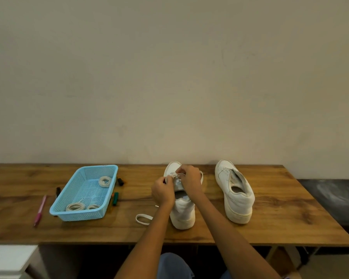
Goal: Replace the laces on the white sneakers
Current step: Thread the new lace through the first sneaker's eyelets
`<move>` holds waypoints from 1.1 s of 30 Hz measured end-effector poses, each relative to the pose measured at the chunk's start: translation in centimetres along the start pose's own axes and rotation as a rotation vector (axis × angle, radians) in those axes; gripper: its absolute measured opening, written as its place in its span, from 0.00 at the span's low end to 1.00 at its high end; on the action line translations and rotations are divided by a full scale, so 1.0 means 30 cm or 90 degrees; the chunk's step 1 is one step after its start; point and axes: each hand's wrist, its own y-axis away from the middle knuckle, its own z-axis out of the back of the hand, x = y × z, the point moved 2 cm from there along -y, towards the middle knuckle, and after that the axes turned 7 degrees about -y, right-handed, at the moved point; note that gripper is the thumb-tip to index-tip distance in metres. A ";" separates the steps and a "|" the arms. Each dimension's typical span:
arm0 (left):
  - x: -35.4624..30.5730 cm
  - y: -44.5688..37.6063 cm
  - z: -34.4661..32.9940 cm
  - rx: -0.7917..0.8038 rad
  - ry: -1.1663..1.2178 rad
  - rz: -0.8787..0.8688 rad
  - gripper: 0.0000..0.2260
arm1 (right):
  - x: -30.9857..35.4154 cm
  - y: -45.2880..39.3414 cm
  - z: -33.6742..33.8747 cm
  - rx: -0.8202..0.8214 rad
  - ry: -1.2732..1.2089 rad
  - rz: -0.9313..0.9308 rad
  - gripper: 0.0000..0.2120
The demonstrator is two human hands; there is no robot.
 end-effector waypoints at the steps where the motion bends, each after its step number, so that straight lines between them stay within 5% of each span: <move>1: 0.006 -0.002 -0.002 0.005 0.004 0.008 0.14 | 0.000 -0.005 -0.005 0.026 0.033 -0.014 0.11; 6: 0.024 -0.008 -0.006 0.016 0.013 0.031 0.14 | 0.027 -0.011 -0.016 0.116 0.192 -0.021 0.11; 13: 0.016 0.003 -0.003 0.001 -0.006 -0.031 0.13 | 0.032 -0.005 -0.013 0.104 0.280 0.009 0.11; 33: 0.016 0.009 0.004 -0.007 -0.014 -0.028 0.13 | 0.041 0.006 -0.006 0.121 0.243 0.044 0.12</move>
